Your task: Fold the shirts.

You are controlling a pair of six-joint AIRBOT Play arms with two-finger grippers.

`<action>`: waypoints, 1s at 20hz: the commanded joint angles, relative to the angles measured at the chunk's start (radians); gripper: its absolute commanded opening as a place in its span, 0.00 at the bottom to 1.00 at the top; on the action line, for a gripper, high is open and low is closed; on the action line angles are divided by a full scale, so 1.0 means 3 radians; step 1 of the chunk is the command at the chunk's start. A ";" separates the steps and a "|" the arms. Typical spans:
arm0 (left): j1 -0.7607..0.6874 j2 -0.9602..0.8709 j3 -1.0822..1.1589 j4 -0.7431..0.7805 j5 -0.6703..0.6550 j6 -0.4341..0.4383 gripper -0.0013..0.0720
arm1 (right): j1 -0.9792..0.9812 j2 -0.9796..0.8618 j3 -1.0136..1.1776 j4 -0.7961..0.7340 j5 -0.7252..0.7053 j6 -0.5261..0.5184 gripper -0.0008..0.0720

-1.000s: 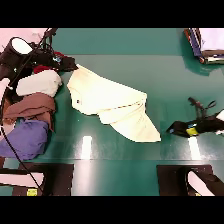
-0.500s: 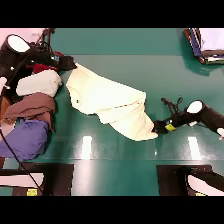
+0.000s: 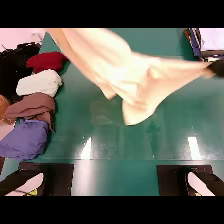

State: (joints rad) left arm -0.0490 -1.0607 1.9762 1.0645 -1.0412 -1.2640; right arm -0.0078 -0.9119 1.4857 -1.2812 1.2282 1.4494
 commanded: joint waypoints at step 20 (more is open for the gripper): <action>0.0000 -0.0191 -0.1577 0.0356 -0.0221 -0.0496 0.05 | -0.0146 -0.1085 0.0912 -0.0132 0.0427 -0.0009 0.03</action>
State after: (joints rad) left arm -0.0490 -1.0138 1.6783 1.1645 -1.0927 -1.3888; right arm -0.1120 -1.1126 1.8637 -1.2804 1.3609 1.4467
